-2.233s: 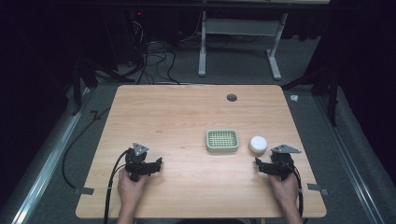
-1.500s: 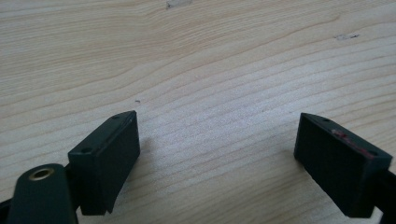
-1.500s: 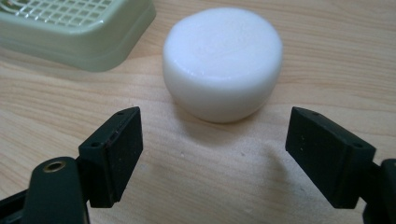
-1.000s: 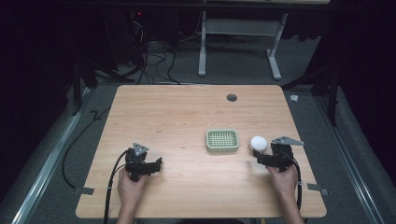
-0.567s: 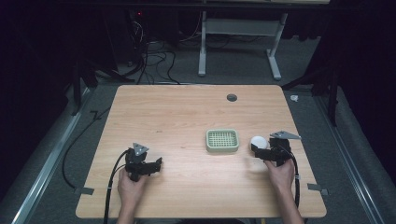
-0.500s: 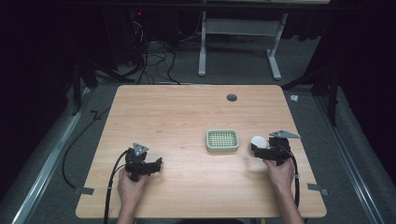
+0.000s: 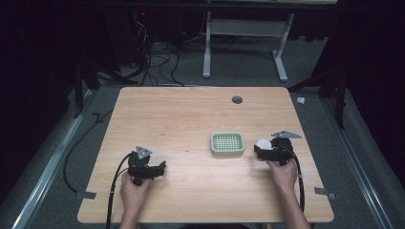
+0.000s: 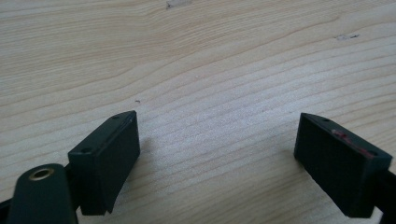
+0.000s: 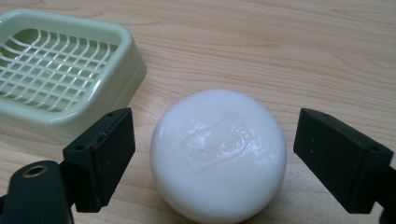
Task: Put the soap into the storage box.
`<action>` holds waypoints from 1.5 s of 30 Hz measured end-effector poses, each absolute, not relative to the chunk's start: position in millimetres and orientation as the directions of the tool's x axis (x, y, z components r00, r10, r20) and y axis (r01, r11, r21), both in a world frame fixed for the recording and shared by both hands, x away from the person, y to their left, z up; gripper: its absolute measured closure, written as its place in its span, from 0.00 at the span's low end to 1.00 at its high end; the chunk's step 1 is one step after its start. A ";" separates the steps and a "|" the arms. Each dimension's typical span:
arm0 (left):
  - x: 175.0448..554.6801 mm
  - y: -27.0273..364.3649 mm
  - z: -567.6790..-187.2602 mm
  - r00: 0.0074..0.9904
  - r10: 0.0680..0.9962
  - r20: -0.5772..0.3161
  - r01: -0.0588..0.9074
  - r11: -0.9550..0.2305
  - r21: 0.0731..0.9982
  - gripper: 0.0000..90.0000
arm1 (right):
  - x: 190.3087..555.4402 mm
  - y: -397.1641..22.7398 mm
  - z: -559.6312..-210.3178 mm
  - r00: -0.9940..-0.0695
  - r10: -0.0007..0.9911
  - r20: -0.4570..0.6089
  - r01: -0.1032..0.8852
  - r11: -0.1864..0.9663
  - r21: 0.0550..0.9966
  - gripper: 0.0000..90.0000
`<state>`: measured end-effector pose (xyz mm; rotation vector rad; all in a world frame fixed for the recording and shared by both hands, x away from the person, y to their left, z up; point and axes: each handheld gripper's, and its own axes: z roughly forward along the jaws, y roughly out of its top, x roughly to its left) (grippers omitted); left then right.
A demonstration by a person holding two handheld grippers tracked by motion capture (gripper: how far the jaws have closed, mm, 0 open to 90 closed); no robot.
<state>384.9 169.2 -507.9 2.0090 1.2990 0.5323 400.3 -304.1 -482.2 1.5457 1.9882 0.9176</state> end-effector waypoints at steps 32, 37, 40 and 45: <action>384.9 169.3 -507.9 0.420 0.907 -0.022 0.631 -0.275 0.725 0.16 | 406.8 -300.3 -495.3 -0.279 0.960 0.002 0.695 0.201 0.691 0.26; 384.9 169.3 -507.9 0.420 0.907 -0.022 0.630 -0.275 0.726 0.16 | 406.8 -300.0 -495.3 -0.280 0.960 -0.004 0.693 0.205 0.691 0.26; 384.9 169.3 -507.8 0.421 0.907 -0.022 0.631 -0.275 0.725 0.16 | 406.8 -299.8 -495.3 -0.282 0.959 -0.009 0.691 0.209 0.692 0.26; 384.9 169.3 -507.8 0.420 0.907 -0.022 0.631 -0.275 0.725 0.16 | 406.2 -298.7 -494.4 -0.280 0.960 -0.012 0.695 0.211 0.687 0.27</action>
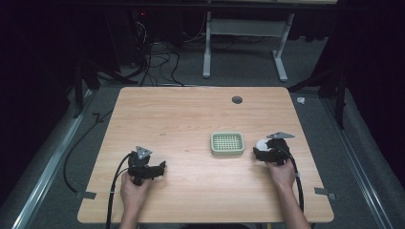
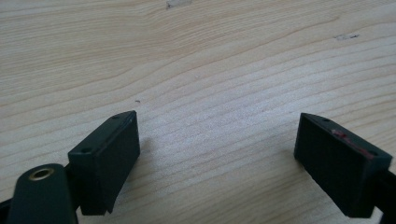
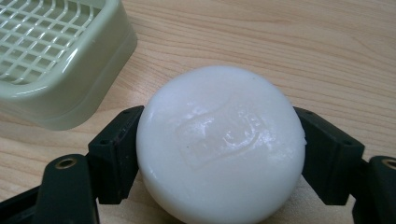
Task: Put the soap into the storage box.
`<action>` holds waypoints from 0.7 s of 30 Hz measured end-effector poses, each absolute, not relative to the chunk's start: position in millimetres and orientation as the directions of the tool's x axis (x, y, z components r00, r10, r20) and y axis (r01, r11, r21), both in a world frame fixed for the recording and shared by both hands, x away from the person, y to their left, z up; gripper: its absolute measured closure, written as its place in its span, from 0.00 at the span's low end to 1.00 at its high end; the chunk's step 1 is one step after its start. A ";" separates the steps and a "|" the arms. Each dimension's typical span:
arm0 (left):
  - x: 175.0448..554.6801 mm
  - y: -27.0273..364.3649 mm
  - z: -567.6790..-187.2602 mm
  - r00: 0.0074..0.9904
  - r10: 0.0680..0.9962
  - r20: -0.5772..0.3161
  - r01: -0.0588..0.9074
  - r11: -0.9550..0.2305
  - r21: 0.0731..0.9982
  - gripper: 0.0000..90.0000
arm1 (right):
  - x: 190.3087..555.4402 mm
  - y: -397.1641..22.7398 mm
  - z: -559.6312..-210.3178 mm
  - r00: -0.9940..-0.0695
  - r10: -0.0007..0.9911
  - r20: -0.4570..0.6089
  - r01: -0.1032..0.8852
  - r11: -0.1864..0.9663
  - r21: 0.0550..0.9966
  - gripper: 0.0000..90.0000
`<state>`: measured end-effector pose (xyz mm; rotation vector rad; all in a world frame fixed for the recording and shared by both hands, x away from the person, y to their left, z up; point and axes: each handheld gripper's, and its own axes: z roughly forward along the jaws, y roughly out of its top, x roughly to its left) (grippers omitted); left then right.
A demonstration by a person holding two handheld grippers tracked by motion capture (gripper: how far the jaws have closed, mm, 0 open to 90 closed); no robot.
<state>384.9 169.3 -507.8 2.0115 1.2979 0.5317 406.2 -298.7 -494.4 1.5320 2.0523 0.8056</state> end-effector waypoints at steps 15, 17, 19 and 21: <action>385.0 169.2 -507.9 0.420 0.907 -0.022 0.630 -0.275 0.726 0.16 | 400.4 -301.4 -484.3 -0.288 0.958 0.005 0.676 0.199 0.710 0.27; 384.9 169.2 -507.9 0.420 0.907 -0.022 0.630 -0.275 0.726 0.16 | 399.9 -301.6 -483.5 -0.286 0.958 0.007 0.675 0.196 0.712 0.27; 385.0 169.1 -508.0 0.419 0.908 -0.023 0.630 -0.273 0.727 0.16 | 398.5 -303.0 -480.0 -0.284 0.959 0.015 0.673 0.188 0.715 0.27; 385.0 169.1 -508.0 0.419 0.908 -0.023 0.630 -0.273 0.727 0.16 | 397.8 -303.0 -478.5 -0.285 0.958 0.018 0.673 0.186 0.716 0.27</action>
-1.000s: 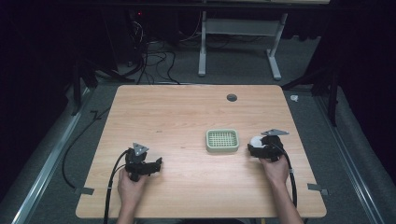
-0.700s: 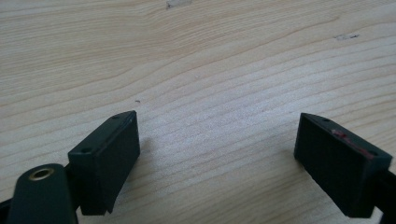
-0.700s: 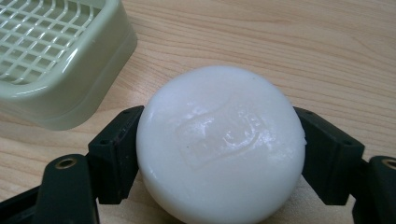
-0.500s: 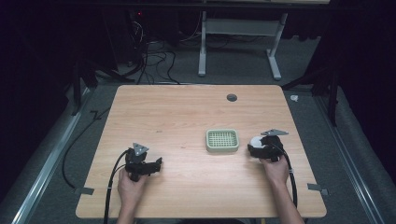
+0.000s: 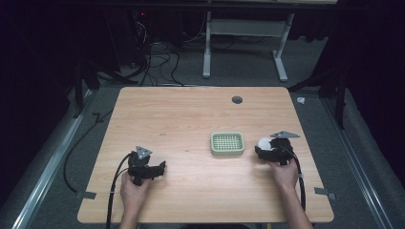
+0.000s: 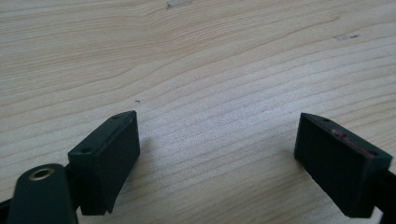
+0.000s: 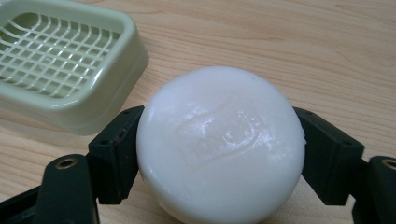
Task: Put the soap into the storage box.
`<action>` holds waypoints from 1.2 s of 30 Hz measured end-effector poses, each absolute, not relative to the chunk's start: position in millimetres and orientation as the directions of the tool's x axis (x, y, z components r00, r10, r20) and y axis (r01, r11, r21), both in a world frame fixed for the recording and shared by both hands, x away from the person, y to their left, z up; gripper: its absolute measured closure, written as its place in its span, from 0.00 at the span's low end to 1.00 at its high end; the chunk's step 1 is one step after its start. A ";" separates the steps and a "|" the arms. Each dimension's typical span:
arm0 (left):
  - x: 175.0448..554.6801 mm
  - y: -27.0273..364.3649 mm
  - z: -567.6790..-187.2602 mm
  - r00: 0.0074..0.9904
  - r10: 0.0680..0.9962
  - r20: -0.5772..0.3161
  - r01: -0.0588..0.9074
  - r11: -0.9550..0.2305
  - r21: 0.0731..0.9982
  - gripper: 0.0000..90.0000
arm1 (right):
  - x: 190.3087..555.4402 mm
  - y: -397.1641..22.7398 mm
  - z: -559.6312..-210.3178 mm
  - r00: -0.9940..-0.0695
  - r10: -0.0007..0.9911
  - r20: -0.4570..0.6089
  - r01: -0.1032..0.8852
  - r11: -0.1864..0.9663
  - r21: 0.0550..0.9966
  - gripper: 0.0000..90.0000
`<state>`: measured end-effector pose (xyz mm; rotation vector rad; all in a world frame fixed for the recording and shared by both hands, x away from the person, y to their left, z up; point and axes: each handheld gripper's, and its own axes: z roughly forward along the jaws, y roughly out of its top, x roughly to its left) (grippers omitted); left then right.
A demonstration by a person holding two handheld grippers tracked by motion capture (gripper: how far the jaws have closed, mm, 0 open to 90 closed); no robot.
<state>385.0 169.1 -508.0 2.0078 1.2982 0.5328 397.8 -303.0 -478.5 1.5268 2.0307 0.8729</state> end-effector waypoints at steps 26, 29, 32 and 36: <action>384.9 169.3 -507.9 0.421 0.907 -0.022 0.630 -0.275 0.726 0.16 | 391.7 -288.0 -445.9 -0.368 0.928 0.052 0.630 0.208 0.748 0.27; 384.9 169.3 -507.9 0.421 0.907 -0.022 0.630 -0.275 0.726 0.16 | 392.0 -285.2 -442.5 -0.384 0.921 0.061 0.624 0.210 0.753 0.27; 384.9 169.3 -507.9 0.421 0.907 -0.022 0.630 -0.275 0.726 0.16 | 392.4 -284.3 -441.9 -0.388 0.919 0.068 0.626 0.209 0.751 0.27; 384.9 169.3 -507.9 0.420 0.907 -0.022 0.630 -0.275 0.726 0.16 | 392.4 -282.3 -439.3 -0.397 0.915 0.070 0.623 0.213 0.752 0.27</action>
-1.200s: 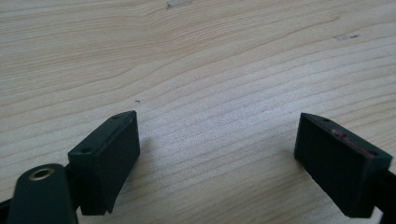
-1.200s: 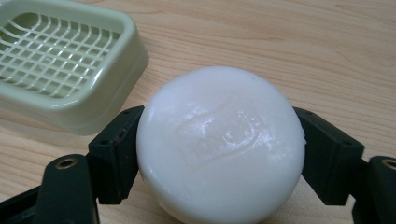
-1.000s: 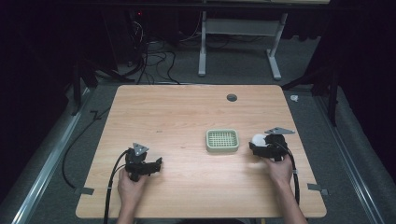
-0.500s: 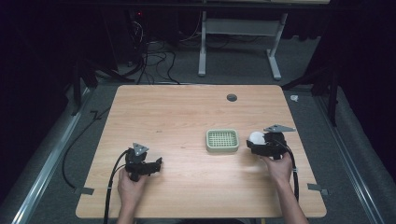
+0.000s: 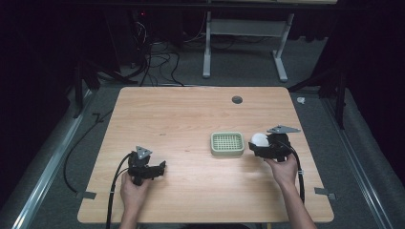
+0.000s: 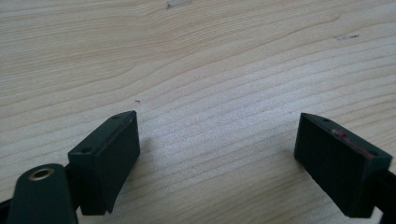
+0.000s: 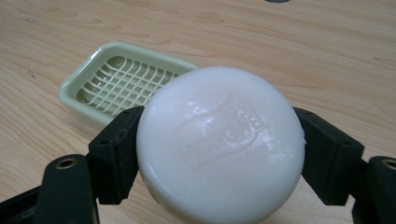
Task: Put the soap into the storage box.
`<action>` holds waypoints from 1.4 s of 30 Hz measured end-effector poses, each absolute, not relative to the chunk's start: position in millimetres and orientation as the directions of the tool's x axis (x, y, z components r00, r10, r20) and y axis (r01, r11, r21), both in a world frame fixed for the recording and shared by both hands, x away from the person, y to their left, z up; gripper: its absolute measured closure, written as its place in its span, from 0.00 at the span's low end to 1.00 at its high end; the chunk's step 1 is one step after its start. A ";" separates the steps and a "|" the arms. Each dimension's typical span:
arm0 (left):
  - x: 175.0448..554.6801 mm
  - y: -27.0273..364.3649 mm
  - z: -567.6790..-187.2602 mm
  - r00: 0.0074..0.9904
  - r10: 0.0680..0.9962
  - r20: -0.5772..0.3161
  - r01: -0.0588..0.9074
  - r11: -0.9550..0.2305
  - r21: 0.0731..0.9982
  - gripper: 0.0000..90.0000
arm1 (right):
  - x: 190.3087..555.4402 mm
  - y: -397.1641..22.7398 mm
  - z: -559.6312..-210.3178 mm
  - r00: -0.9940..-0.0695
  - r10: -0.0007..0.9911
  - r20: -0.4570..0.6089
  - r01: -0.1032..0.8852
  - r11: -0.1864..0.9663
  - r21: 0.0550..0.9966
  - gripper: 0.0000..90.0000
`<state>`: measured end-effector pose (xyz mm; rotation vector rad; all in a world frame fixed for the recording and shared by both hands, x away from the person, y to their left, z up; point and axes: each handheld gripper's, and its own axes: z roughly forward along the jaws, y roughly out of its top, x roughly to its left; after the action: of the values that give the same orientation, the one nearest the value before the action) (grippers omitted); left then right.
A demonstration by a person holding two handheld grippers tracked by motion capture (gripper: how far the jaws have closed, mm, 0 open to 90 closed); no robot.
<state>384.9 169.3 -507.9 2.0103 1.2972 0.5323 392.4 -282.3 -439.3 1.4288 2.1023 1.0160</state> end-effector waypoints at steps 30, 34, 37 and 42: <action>384.9 169.3 -507.9 0.421 0.907 -0.022 0.630 -0.274 0.726 0.16 | 406.8 -244.4 -420.8 -0.491 0.870 0.046 0.590 0.293 0.753 0.27; 384.9 169.3 -507.9 0.420 0.907 -0.023 0.630 -0.274 0.726 0.16 | 412.8 -234.5 -420.2 -0.514 0.857 0.040 0.579 0.312 0.753 0.27; 384.9 169.3 -507.9 0.420 0.907 -0.022 0.630 -0.274 0.726 0.16 | 415.3 -230.8 -421.7 -0.520 0.853 0.047 0.579 0.312 0.753 0.27; 384.9 169.3 -507.9 0.420 0.907 -0.023 0.630 -0.274 0.726 0.16 | 420.8 -222.7 -428.3 -0.532 0.845 0.053 0.590 0.324 0.740 0.27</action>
<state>384.9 169.3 -507.9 2.0096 1.2973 0.5316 420.8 -222.7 -428.3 1.2792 2.2529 1.0382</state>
